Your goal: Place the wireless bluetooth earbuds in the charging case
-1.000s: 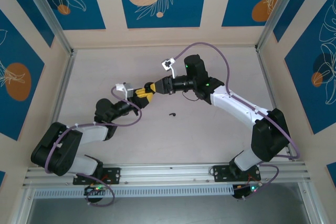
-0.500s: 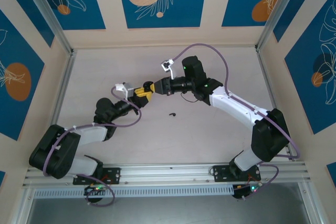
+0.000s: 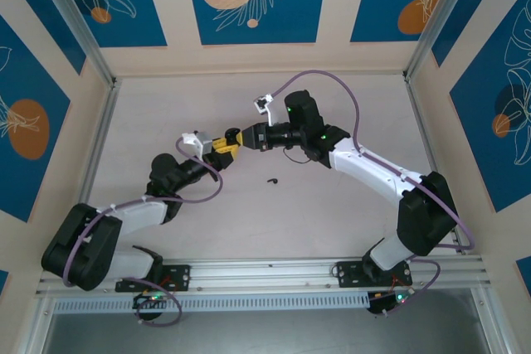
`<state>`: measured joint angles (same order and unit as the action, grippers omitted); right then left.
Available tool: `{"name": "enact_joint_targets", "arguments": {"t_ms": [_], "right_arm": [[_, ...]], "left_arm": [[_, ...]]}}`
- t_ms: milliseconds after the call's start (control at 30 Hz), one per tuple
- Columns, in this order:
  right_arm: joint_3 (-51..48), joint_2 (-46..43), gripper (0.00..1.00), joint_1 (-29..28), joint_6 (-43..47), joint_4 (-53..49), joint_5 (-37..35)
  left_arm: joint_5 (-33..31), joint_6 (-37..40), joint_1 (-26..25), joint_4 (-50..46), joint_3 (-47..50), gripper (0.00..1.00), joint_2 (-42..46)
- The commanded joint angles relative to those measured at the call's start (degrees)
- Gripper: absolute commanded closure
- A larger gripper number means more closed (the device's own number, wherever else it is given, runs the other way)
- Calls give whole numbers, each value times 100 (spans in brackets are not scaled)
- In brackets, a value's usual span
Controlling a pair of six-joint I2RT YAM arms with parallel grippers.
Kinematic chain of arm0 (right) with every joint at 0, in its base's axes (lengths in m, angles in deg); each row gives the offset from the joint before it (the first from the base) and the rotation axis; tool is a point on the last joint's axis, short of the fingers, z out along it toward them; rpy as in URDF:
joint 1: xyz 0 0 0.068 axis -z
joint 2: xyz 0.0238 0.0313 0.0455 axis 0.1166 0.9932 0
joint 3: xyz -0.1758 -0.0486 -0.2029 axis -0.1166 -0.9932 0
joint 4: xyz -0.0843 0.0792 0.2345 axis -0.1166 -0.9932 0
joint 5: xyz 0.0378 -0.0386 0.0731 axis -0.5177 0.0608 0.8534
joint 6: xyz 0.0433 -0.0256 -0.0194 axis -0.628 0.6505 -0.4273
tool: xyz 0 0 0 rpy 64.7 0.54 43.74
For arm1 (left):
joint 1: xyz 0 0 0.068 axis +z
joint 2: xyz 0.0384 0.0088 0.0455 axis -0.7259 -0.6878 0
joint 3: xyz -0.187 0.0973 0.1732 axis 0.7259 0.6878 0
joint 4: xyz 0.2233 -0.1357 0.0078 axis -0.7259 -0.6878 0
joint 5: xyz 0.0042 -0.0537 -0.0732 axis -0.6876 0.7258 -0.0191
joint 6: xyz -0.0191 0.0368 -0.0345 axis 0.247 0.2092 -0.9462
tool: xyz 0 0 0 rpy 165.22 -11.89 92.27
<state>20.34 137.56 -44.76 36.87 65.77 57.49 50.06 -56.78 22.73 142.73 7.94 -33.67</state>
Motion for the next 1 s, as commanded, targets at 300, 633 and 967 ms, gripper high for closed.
{"name": "enact_joint_targets", "arguments": {"t_ms": [300, 633, 967], "right_arm": [[30, 16, 81, -314, -164, 128, 239], [21, 47, 81, -403, -225, 243, 267], [154, 27, 77, -377, 6, 114, 301]], "left_arm": [[-114, 393, -111, -322, -240, 100, 164], [-149, 426, -132, -416, -250, 100, 189], [-96, 346, -133, -283, -199, 100, 160]]}}
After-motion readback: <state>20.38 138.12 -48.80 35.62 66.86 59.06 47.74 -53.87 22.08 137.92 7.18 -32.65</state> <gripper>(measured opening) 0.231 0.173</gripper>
